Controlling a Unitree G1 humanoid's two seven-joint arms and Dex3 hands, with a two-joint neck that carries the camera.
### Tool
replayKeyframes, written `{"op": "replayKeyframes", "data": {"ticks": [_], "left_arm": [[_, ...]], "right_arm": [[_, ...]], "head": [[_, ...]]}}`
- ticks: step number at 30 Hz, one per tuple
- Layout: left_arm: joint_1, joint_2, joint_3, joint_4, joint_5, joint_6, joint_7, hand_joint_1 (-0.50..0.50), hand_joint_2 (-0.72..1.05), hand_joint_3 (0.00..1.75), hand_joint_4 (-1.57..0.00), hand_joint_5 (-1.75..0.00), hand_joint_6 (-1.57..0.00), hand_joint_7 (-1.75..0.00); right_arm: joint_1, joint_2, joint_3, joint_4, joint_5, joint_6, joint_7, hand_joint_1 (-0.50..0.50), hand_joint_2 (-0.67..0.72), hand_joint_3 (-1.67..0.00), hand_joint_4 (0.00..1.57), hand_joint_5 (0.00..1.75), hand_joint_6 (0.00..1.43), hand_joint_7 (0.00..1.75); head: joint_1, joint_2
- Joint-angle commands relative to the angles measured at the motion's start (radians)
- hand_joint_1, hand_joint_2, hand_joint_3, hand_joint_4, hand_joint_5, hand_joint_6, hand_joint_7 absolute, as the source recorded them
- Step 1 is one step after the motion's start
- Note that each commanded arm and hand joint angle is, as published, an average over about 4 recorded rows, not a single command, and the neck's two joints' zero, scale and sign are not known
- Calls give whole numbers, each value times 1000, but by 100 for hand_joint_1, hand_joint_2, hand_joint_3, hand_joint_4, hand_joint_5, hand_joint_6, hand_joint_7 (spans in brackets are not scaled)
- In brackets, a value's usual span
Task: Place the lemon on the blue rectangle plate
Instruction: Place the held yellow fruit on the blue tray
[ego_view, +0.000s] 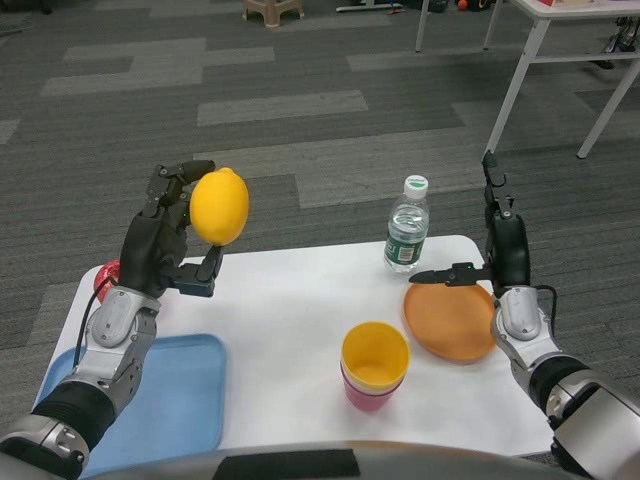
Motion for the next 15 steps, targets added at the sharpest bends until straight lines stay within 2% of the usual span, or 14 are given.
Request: {"op": "replayKeyframes", "data": {"ticks": [1,3,9,11,15], "left_arm": [[12,2,4,-10,2,5,-1,10,83,175,-26,-175,-24,-147],[14,2,5,-10,2,5,-1,10,87,175,-26,-175,-24,-147],[28,5,5,-10,2,5,-1,10,87,175,-26,-175,-24,-147],[33,7,5,-11,2,5,-1,10,87,175,-26,-175,-24,-147],[59,15,12,-15,2,5,-1,10,87,175,-26,-175,-24,-147]], "right_arm": [[-10,-8,-2,-3,4,6,-1,-38,-3,-8,0,0,0,0],[-9,-8,-2,-4,4,6,-1,-38,-3,-6,0,0,0,0],[-5,-9,-2,-4,4,6,-1,-38,-3,-8,0,0,0,0],[-5,-9,-1,-4,4,6,-1,-38,-3,-4,0,0,0,0],[-5,-9,-2,-4,4,6,-1,-38,-3,-8,0,0,0,0]], "head": [[-1,-2],[3,-9],[31,-25],[42,-29],[63,-41]]}}
